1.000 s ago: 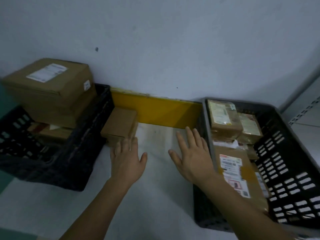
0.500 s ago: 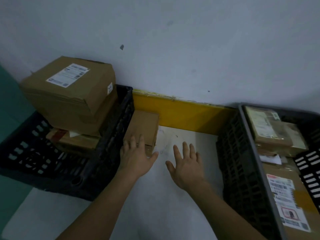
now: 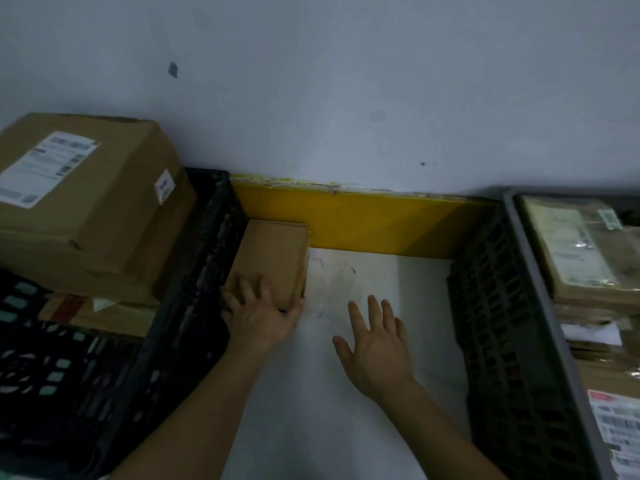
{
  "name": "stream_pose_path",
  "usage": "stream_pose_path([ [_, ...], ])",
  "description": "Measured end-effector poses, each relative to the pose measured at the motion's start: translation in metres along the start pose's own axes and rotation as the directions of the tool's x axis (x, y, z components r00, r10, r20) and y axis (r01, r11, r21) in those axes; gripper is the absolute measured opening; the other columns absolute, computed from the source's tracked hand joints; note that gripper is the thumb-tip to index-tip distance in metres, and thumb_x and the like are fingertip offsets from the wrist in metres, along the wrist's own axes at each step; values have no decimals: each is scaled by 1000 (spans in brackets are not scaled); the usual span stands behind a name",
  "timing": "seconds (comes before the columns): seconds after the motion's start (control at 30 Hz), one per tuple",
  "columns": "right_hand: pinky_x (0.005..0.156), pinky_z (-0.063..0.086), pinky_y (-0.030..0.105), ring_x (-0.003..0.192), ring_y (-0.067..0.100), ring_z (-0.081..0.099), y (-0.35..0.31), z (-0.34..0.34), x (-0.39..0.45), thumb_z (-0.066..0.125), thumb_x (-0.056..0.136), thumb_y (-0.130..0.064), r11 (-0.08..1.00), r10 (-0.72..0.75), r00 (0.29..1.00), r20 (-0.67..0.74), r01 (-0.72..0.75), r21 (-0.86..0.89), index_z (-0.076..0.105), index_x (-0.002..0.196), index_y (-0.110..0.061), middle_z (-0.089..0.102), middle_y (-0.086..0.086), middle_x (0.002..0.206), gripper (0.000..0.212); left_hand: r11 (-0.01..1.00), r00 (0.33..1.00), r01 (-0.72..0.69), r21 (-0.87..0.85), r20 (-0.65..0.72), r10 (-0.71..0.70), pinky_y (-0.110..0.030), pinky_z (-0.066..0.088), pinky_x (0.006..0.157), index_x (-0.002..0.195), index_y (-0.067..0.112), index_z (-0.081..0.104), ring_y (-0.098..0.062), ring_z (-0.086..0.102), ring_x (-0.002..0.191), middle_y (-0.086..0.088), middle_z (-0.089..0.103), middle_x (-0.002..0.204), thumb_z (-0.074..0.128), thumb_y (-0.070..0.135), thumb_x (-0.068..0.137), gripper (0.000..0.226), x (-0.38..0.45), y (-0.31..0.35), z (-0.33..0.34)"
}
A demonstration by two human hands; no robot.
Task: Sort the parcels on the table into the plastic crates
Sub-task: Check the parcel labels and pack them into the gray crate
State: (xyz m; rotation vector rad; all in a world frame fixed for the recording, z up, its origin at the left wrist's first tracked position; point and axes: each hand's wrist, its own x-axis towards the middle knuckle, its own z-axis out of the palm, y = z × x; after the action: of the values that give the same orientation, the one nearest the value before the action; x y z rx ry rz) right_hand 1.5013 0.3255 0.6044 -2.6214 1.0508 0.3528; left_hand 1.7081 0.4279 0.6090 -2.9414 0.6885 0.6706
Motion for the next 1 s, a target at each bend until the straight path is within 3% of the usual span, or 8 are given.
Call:
stream_pose_path([
  [0.3, 133, 7, 54, 167, 38, -4, -2, 2, 6, 8, 96, -73, 998, 66, 996, 54, -67, 20, 2, 173, -31, -4, 12, 181, 88, 1000, 1000, 17, -22, -13, -17, -65, 28, 118, 166, 28, -4, -53, 5, 154, -22, -10, 171, 35, 106, 66, 132, 24, 1, -1],
  [0.5, 133, 14, 52, 167, 36, 2, -11, -3, 2, -8, 84, -79, 994, 90, 996, 15, -91, 66, 7, 173, -31, 4, 11, 181, 102, 984, 996, -78, -162, -66, 68, -66, 30, 120, 164, 32, -6, -53, 0, 156, -12, -15, 173, 49, 96, 70, 126, 7, -6, -24],
  [0.6, 134, 19, 49, 167, 32, 7, -16, -7, 0, -9, 80, -87, 977, 124, 992, -8, -121, 177, 12, 173, -32, 11, 8, 181, 109, 924, 985, -151, -351, -131, 112, -64, 32, 122, 165, 37, 1, -44, 6, 158, -1, -7, 174, 57, 86, 74, 117, -10, -12, -42],
  [0.67, 133, 24, 47, 166, 28, 15, -22, -14, -4, -8, 82, -95, 944, 136, 989, -55, -113, 311, 19, 172, -33, 20, 5, 180, 113, 757, 977, -214, -617, -131, 169, -57, 38, 120, 164, 43, 13, -33, 24, 156, 6, 12, 173, 62, 78, 82, 102, -25, -17, -57],
  [0.73, 133, 24, 44, 165, 23, 19, -30, -25, -12, 7, 92, -89, 887, 144, 986, -82, -92, 452, 23, 171, -34, 23, 0, 179, 98, 411, 957, -205, -888, -93, 276, -44, 51, 110, 157, 51, 32, -20, 47, 145, 9, 38, 164, 67, 67, 89, 78, -42, -22, -68],
  [0.83, 128, 29, 40, 160, 14, 29, -41, -44, -26, 33, 102, -77, 736, 161, 983, -91, -58, 675, 26, 169, -40, 28, -10, 176, 78, -77, 881, 83, -994, 37, 472, -57, 56, 106, 159, 38, 43, -29, 59, 139, -4, 55, 158, 77, 72, 77, 95, -65, -36, -73],
  [0.93, 119, 44, 34, 143, -1, 49, -57, -65, -43, 46, 102, -71, 475, 109, 990, -86, 24, 880, 32, 164, -48, 45, -22, 165, 67, -217, 768, 282, -934, 84, 635, -68, 46, 112, 157, 23, 50, -42, 58, 139, -15, 60, 153, 58, 62, 91, 77, -85, -41, -74],
  [1.0, 111, 55, 32, 133, -3, 60, -67, -74, -53, 56, 105, -58, 344, 50, 990, -130, 105, 933, 36, 158, -51, 60, -32, 147, 57, -253, 779, 309, -917, 92, 620, -61, 51, 107, 149, 20, 62, -43, 61, 135, -18, 63, 149, 42, 52, 101, 61, -95, -39, -75],
])
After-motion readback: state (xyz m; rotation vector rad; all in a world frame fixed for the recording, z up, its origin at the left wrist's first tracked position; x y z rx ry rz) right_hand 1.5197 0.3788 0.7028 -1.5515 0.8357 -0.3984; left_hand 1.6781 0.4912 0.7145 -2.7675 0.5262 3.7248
